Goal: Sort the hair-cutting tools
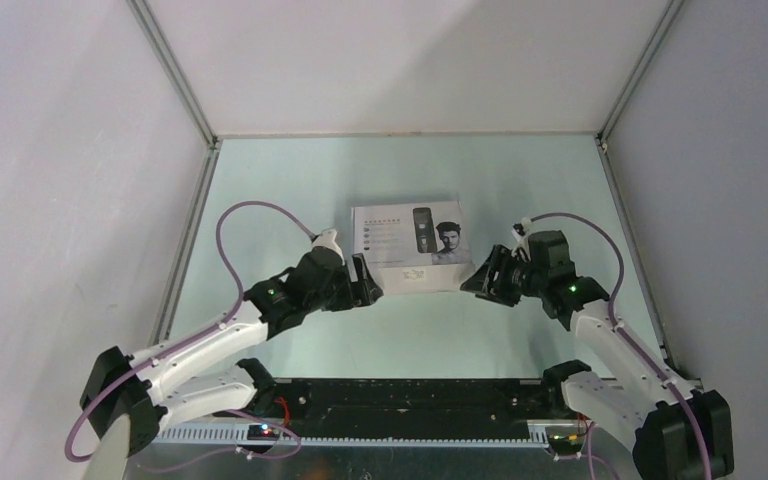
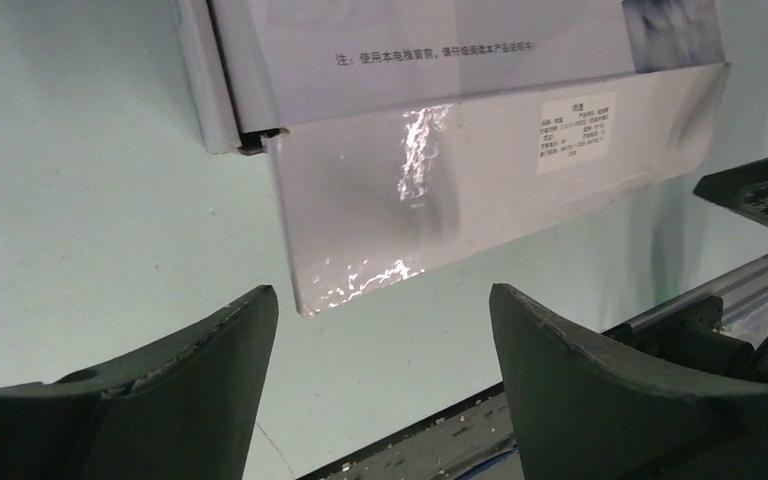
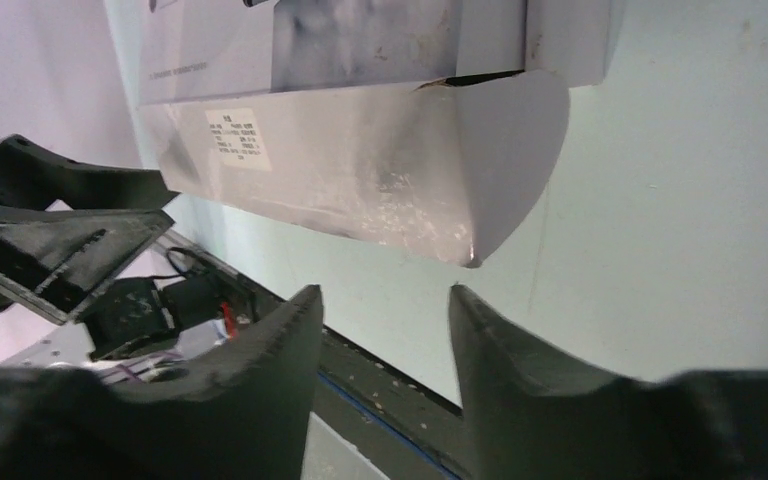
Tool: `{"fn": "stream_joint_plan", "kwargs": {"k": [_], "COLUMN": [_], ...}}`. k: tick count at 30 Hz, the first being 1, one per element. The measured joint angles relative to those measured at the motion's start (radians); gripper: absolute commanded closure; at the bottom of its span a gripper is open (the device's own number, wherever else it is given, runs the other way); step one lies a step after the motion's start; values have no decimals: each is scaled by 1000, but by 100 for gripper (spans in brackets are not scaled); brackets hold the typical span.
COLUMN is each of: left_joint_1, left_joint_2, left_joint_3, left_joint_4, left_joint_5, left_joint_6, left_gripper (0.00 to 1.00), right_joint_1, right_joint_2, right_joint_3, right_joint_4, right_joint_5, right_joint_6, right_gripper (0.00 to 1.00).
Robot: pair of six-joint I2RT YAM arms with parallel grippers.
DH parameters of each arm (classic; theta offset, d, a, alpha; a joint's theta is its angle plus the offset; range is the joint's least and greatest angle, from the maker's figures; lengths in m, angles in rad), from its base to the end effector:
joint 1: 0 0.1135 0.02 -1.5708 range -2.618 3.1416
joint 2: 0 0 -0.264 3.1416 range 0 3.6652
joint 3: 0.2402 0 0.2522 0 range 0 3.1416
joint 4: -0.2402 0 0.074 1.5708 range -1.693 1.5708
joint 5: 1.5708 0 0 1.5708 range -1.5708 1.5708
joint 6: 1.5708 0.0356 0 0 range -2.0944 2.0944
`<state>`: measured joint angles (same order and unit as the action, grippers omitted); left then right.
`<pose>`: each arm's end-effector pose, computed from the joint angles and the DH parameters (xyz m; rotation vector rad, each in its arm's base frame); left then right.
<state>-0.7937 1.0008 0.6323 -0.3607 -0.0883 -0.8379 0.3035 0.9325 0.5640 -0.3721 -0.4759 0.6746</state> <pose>0.1490 -0.1470 0.2306 -0.1009 2.4081 -0.7124 0.1772 0.0726 0.2220 0.1929 2.4342 1.0226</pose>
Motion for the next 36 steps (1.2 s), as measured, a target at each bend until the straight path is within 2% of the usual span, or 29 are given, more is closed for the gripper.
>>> {"fn": "stream_joint_plan", "kwargs": {"k": [3,5,10,17,22,28,36], "left_joint_1": [0,-1,-1,-1,-1,-1,-1], "left_joint_2": [-7,-23,-77,-14,64,92,91], "left_joint_3": [5,4,4,4,6,42,70], "left_joint_4": [-21,-35,-21,75,82,32,-6], "left_joint_5": [-19,-37,-82,-109,-113,-111,-109], "left_joint_6": [4,12,55,100,104,95,94], "left_gripper": [14,13,11,11,12,12,12], "right_joint_1": [1,1,0,-6,-5,12,49], "right_joint_2": [-17,-44,-99,29,119,142,109], "right_joint_3": [26,37,42,48,48,48,48], "right_joint_4": [-41,-61,-64,45,112,119,85], "right_joint_5": [39,71,148,151,110,50,28], "right_joint_6": [-31,-58,-142,-235,-237,-169,-97], "right_gripper": [27,22,17,16,17,24,27]}}
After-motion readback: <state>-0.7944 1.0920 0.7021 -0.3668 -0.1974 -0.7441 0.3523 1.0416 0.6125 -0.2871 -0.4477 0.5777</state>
